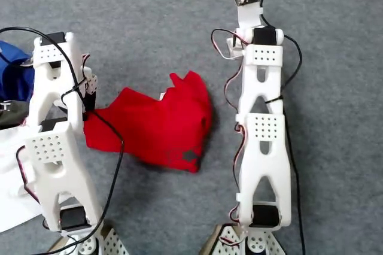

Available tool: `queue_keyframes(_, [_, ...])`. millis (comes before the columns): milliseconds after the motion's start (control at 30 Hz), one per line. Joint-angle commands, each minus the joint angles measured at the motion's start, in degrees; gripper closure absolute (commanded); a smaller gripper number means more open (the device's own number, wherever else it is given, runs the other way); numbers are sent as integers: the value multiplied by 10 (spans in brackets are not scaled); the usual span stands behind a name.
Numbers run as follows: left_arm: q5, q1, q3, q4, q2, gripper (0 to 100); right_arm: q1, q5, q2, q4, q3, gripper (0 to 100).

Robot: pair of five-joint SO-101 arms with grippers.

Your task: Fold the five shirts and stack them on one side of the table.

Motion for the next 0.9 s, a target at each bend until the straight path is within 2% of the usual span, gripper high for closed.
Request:
queue_keyframes(0, [-7, 6, -25, 9, -7, 918, -9, 4, -5, 1, -30, 656])
queue_keyframes(133, [-47, 7, -25, -5, -7, 966, -9, 4, -5, 1, -30, 656])
queue_keyframes(367, [-55, 6, -28, -8, -13, 982, -8, 4, -6, 1, -30, 656])
queue_keyframes(533, [-106, -4, -101, 11, -16, 982, -10, 4, -9, 1, -31, 656])
queue_keyframes(867, [-260, -87, -111, 11, -247, 983, -65, 15, -120, 53, -28, 656])
